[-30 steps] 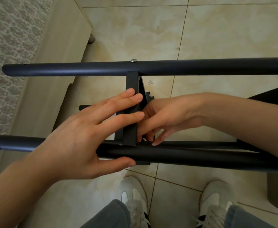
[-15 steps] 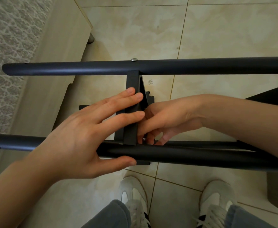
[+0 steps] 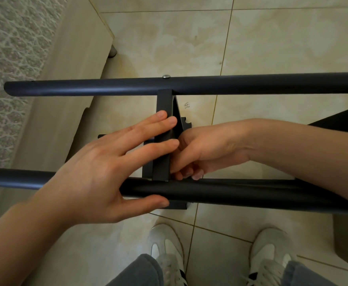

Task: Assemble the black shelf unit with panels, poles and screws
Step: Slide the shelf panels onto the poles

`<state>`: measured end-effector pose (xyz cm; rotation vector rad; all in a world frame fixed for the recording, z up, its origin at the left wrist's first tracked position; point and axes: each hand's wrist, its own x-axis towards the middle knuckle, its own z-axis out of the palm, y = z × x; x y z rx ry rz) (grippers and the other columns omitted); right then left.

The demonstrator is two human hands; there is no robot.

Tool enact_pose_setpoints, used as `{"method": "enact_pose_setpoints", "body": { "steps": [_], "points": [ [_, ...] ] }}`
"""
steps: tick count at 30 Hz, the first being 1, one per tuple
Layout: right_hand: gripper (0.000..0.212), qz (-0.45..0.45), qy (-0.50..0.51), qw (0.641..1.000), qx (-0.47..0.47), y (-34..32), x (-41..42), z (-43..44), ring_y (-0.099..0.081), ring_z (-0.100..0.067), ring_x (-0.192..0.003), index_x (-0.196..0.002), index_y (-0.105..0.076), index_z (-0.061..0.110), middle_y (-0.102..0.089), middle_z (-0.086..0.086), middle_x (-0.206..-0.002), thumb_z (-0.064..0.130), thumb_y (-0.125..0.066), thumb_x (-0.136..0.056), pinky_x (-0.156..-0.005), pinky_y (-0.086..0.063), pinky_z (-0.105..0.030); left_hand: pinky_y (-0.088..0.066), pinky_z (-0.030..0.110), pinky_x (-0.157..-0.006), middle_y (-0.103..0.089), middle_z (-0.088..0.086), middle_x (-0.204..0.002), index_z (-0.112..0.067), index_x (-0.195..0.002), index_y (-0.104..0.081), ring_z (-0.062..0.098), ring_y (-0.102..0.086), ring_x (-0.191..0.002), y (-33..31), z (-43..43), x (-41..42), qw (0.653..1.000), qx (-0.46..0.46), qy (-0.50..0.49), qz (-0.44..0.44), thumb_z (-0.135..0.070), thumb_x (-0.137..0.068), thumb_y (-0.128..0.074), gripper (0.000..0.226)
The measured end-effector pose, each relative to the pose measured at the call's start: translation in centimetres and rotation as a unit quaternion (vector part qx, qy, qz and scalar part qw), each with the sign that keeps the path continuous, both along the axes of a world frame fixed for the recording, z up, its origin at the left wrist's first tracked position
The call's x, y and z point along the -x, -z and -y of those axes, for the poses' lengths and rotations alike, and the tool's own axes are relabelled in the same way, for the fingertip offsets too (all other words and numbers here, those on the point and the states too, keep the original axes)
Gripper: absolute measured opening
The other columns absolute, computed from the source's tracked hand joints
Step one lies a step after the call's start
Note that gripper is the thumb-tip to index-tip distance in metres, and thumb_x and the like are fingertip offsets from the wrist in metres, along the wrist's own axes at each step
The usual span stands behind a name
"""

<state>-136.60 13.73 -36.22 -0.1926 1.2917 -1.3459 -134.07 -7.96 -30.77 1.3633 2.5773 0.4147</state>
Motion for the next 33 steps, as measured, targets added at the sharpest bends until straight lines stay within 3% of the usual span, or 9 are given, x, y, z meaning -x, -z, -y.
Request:
{"method": "enact_pose_setpoints", "body": {
  "steps": [5,10,14,19,22,24,26,30,33],
  "points": [
    [0.027,-0.024,0.003,1.0,-0.012,-0.3,0.5,-0.2,-0.047,-0.009,-0.06,-0.069,-0.068,0.015,-0.059,0.0,-0.067,0.008,-0.06,-0.094,-0.064,-0.035,-0.025,-0.042,0.052,-0.11,-0.034,0.005,-0.161,-0.013,-0.143,-0.05,0.021,-0.028,-0.151,0.1,-0.1,0.4,1.0,-0.004,0.004,-0.008,-0.058,-0.089,-0.06,0.071],
    [0.008,-0.058,-0.026,0.998,-0.023,-1.0,0.9,-0.9,-0.055,-0.017,-0.08,-0.095,-0.067,0.009,-0.066,-0.003,-0.086,0.013,-0.06,-0.095,-0.076,-0.043,-0.03,-0.045,0.052,-0.109,-0.036,0.007,-0.16,-0.01,-0.142,-0.054,0.021,-0.028,-0.151,0.1,-0.2,0.7,1.0,-0.003,0.01,-0.024,-0.057,-0.09,-0.059,0.07],
    [0.025,-0.064,-0.051,0.996,-0.022,-1.6,0.9,-1.6,-0.065,-0.025,-0.098,-0.117,-0.063,0.007,-0.069,-0.014,-0.108,0.02,-0.057,-0.097,-0.091,-0.051,-0.036,-0.048,0.046,-0.107,-0.04,0.007,-0.157,-0.01,-0.14,-0.056,0.02,-0.031,-0.149,0.1,-0.3,0.9,0.999,-0.006,0.013,-0.044,-0.057,-0.09,-0.059,0.069],
    [0.03,-0.098,-0.076,0.992,-0.031,-3.2,0.2,-2.6,-0.067,-0.023,-0.11,-0.121,-0.064,0.014,-0.07,-0.008,-0.117,0.029,-0.06,-0.095,-0.098,-0.053,-0.038,-0.05,0.042,-0.106,-0.044,0.009,-0.154,-0.009,-0.138,-0.058,0.021,-0.036,-0.147,-0.1,-0.4,0.8,0.997,0.006,0.021,-0.08,-0.059,-0.09,-0.056,0.07],
    [0.03,-0.164,-0.065,0.98,-0.093,-4.6,-0.9,-3.0,-0.069,-0.01,-0.102,-0.118,-0.067,0.019,-0.072,0.002,-0.11,0.033,-0.065,-0.092,-0.089,-0.056,-0.026,-0.051,0.044,-0.104,-0.043,0.005,-0.155,-0.012,-0.14,-0.057,0.019,-0.035,-0.147,-0.5,-0.5,0.5,0.996,0.018,0.011,-0.083,-0.061,-0.088,-0.053,0.072],
    [0.025,-0.247,-0.037,0.957,-0.149,-5.4,-2.2,-2.9,-0.068,0.002,-0.09,-0.114,-0.069,0.024,-0.073,0.01,-0.103,0.03,-0.068,-0.09,-0.076,-0.053,-0.013,-0.051,0.043,-0.104,-0.04,-0.002,-0.157,-0.019,-0.144,-0.054,0.015,-0.033,-0.147,-0.9,-0.5,-0.1,0.996,0.03,-0.019,-0.077,-0.065,-0.086,-0.048,0.074],
    [0.024,-0.344,-0.02,0.917,-0.204,-5.8,-3.8,-2.9,-0.065,0.006,-0.085,-0.113,-0.068,0.028,-0.071,0.014,-0.1,0.028,-0.069,-0.089,-0.07,-0.051,-0.009,-0.051,0.039,-0.099,-0.041,-0.007,-0.156,-0.024,-0.145,-0.052,0.014,-0.039,-0.144,-1.4,-0.8,-1.0,0.995,0.033,-0.054,-0.082,-0.066,-0.087,-0.047,0.071],
    [0.034,-0.468,0.002,0.834,-0.292,-6.3,-7.3,-2.6,-0.054,0.006,-0.082,-0.125,-0.061,0.03,-0.058,0.019,-0.102,0.027,-0.066,-0.091,-0.071,-0.041,-0.008,-0.057,0.041,-0.092,-0.061,-0.003,-0.136,-0.018,-0.131,-0.065,0.015,-0.061,-0.119,-1.9,-1.3,-3.7,0.988,-0.011,-0.144,-0.058,-0.046,-0.084,-0.064,0.054],
    [0.036,-0.511,0.025,0.796,-0.324,-6.4,-9.2,-2.2,-0.059,-0.005,-0.092,-0.127,-0.058,0.03,-0.065,0.009,-0.108,0.022,-0.065,-0.092,-0.081,-0.048,-0.02,-0.057,0.034,-0.092,-0.069,-0.001,-0.114,-0.014,-0.124,-0.068,0.012,-0.065,-0.105,-2.0,-1.5,-5.7,0.972,-0.107,-0.206,-0.044,-0.02,-0.084,-0.075,0.042]
  ]
}}
